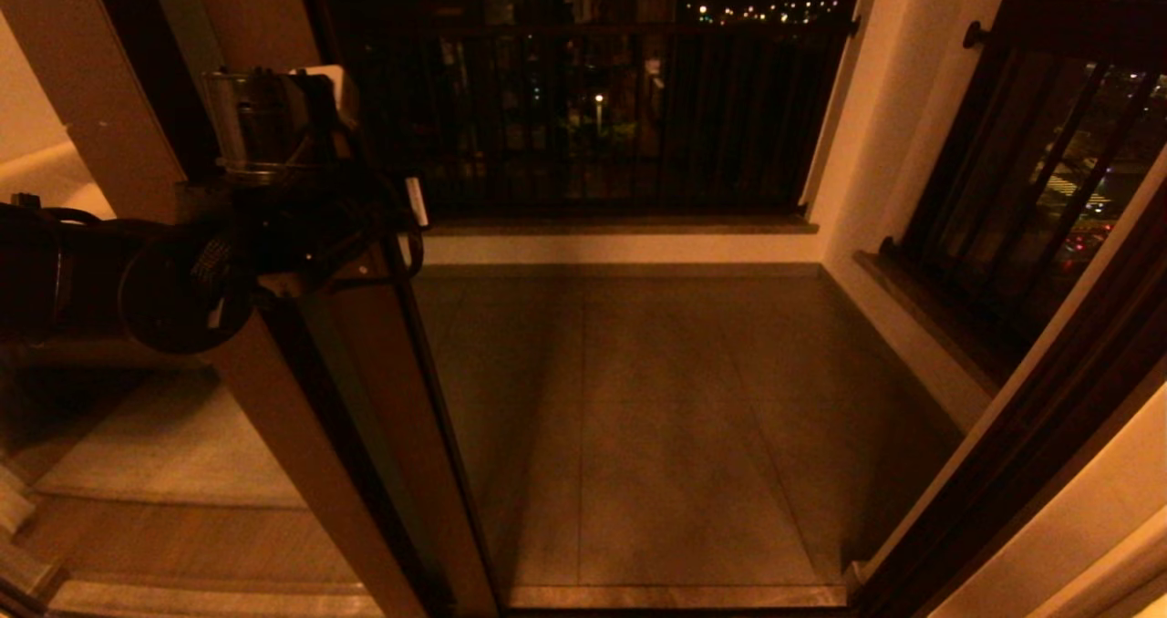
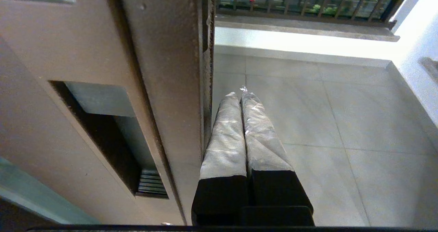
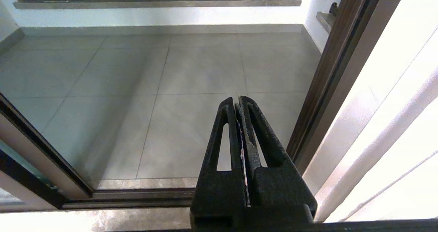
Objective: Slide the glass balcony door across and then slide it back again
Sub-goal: Open the slid door
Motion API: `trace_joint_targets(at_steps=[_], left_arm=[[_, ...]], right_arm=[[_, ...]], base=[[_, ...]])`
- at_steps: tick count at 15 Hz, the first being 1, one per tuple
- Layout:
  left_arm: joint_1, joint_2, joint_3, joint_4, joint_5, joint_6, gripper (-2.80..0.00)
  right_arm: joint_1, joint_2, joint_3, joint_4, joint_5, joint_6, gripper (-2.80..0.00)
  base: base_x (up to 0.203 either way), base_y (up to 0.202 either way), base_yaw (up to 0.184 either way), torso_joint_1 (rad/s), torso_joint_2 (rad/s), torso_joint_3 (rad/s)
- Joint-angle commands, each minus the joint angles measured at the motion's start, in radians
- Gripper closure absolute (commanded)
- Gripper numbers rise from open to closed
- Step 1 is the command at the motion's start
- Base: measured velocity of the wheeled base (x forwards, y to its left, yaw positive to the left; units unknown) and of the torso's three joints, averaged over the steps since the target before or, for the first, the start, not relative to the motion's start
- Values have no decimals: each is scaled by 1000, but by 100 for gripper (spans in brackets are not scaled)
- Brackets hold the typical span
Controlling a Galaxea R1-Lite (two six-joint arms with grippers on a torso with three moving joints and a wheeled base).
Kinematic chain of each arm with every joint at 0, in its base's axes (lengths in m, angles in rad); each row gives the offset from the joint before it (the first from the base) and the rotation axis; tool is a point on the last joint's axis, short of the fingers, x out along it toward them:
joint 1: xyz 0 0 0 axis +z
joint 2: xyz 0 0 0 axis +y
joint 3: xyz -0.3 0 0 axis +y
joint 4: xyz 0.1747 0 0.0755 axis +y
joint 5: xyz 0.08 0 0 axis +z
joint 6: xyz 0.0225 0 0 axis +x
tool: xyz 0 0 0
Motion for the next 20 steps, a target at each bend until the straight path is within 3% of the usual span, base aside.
trace_joint_targets(at_steps=[1,20], left_arm=[[5,-5,1,-2,6,-1,0],[29,-33,43,-4,-4,-1,0]], right_arm=[[-1,0,0,0,0,-1,0],[1,0,0,0,0,-1,0]], base=[[0,0,0,0,0,0],[0,0,0,0,0,0]])
